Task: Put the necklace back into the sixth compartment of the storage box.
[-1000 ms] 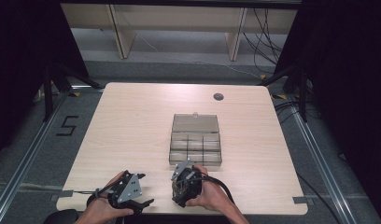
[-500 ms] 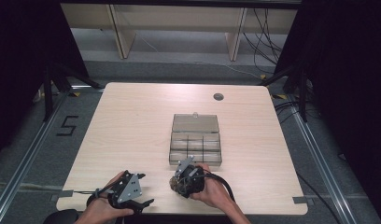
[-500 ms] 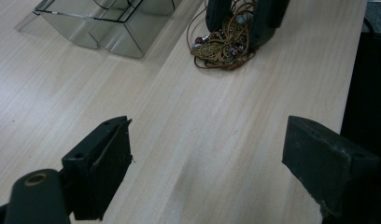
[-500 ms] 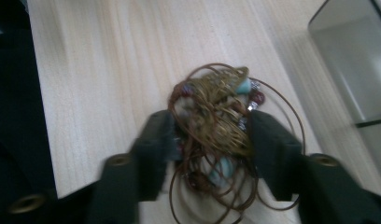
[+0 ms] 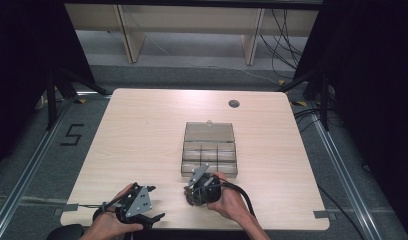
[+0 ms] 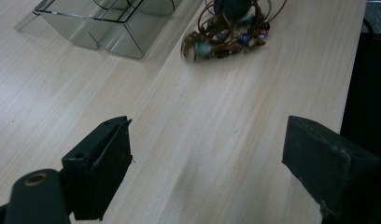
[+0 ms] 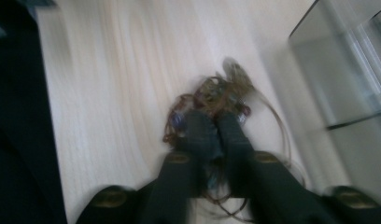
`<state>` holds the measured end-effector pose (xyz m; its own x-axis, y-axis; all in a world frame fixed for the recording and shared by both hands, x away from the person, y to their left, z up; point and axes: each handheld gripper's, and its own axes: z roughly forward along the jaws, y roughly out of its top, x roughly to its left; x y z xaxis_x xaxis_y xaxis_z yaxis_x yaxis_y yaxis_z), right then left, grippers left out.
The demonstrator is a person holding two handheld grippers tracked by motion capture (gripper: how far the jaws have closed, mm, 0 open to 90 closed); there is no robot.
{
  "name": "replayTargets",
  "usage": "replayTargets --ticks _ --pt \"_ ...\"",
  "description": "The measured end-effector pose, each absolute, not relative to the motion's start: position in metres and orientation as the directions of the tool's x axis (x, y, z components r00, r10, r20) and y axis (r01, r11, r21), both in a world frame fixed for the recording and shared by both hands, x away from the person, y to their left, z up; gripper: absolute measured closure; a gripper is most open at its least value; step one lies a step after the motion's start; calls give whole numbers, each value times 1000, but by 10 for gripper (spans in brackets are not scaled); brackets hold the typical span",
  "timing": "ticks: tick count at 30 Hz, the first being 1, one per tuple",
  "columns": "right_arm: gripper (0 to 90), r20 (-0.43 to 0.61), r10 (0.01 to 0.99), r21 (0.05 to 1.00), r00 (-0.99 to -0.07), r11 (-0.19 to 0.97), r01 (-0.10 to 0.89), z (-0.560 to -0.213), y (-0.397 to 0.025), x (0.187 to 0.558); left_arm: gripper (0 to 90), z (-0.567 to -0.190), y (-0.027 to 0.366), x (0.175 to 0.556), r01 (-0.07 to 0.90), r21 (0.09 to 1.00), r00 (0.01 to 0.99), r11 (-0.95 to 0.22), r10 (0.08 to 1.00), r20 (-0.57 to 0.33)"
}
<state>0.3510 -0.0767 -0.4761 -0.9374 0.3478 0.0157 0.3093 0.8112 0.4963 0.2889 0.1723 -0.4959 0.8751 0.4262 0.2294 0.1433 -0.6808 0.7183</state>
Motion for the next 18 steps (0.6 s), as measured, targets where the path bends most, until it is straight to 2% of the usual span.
replayTargets --ticks 1,10,13,18 --pt "900 -5 310 510 -951 819 264 -473 -79 356 150 -496 172 289 143 718 875 -681 426 230" --pt "900 -26 308 505 -951 825 253 -458 -81 357 150 -496 173 289 144 717 875 -682 425 229" --pt "900 -35 323 510 -946 820 261 -443 -84 356 150 -496 172 289 152 719 878 -679 426 217" --pt "900 -81 312 539 -947 812 222 -429 -88 360 150 -496 173 290 147 710 877 -689 423 228"
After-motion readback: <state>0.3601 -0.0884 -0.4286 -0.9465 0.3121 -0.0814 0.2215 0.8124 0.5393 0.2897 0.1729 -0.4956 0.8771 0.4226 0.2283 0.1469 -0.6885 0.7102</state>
